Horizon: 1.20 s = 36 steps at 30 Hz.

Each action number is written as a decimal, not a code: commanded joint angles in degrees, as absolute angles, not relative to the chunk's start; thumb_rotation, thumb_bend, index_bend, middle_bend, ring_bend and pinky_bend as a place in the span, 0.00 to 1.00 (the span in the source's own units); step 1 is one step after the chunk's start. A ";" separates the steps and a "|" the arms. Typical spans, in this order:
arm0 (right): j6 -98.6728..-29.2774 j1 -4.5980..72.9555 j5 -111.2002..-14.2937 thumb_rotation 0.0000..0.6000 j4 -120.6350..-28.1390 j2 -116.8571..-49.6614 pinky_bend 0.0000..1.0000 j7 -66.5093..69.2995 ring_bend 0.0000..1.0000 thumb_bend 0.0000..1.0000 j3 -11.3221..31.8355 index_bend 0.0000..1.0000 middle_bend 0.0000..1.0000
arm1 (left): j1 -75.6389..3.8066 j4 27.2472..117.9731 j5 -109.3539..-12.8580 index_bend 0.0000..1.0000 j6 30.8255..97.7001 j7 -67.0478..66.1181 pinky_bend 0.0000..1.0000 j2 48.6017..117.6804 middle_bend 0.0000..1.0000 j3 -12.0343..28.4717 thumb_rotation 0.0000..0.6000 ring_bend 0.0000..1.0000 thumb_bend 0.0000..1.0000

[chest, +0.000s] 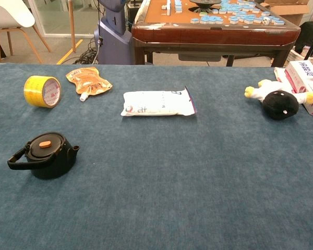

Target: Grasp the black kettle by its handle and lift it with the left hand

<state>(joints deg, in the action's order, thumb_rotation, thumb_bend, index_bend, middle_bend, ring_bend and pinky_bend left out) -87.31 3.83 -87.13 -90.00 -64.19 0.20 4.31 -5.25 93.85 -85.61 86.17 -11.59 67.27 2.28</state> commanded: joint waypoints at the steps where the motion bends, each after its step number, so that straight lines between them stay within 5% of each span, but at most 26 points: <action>1: -87.28 3.83 -87.12 1.00 -90.03 -64.19 0.26 0.17 0.20 0.21 4.30 0.21 0.32 | -5.30 93.81 -85.75 0.21 86.08 -11.44 0.13 67.25 0.24 2.21 1.00 0.24 0.26; 20: -90.10 4.49 -86.12 1.00 -91.05 -62.90 0.26 0.44 0.20 0.21 7.79 0.21 0.32 | -11.99 88.15 -90.75 0.20 79.38 -3.49 0.13 67.50 0.24 2.69 1.00 0.23 0.24; 28: -89.70 4.82 -85.59 1.00 -91.43 -62.82 0.26 -0.04 0.20 0.21 8.13 0.21 0.32 | -17.33 87.04 -93.59 0.13 73.84 -1.52 0.13 68.44 0.22 2.41 1.00 0.22 0.20; 36: -89.44 4.74 -85.50 1.00 -91.48 -62.72 0.26 -0.20 0.20 0.21 7.84 0.21 0.32 | -21.99 89.51 -93.61 0.00 67.46 -3.81 0.08 68.97 0.08 2.15 0.75 0.12 0.17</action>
